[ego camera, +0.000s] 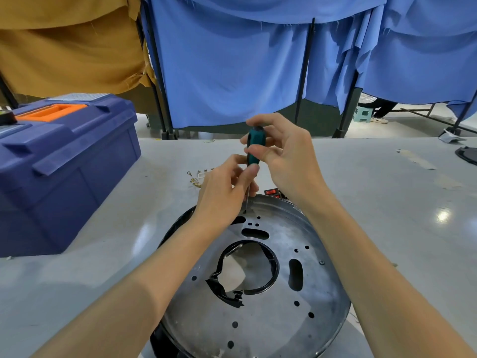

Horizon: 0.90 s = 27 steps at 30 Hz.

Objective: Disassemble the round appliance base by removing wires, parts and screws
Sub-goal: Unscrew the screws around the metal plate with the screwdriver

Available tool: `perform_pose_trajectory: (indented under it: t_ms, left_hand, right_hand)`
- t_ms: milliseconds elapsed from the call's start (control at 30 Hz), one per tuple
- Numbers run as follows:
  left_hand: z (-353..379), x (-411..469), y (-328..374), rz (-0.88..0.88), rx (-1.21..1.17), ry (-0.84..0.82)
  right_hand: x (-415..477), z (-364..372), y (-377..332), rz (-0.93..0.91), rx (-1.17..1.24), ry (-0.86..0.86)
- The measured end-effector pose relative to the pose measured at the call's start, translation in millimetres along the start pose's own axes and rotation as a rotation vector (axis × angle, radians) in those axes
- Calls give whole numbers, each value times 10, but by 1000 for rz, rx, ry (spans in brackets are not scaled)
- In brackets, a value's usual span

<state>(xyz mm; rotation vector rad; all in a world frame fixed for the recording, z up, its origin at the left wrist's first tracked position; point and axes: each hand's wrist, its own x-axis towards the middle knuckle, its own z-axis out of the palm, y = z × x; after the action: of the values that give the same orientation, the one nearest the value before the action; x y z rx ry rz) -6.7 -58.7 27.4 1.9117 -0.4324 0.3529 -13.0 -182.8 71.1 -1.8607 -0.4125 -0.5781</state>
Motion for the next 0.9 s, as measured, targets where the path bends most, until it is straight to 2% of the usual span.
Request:
perform_pose_trajectory:
  t_ms: [100,300,533,733,900]
  left_hand:
    - [-1,-1,-22,-12,-5,-5]
    - [-16,-11,-16,-46,-25,75]
    - [6,5,-10,-10,-40,-2]
    - [-12,-18,2,-29,6,69]
    - [8,-12,1,-11,-60,-5]
  right_hand:
    - [-2,4,0,-1,39,-18]
    - [-5,21,12,-33,-45,13]
    - [6,-13,-8,3,37,-21]
    - [-18,52,11,-16,-85,-24]
    - [4,-7,-2,16,35,6]
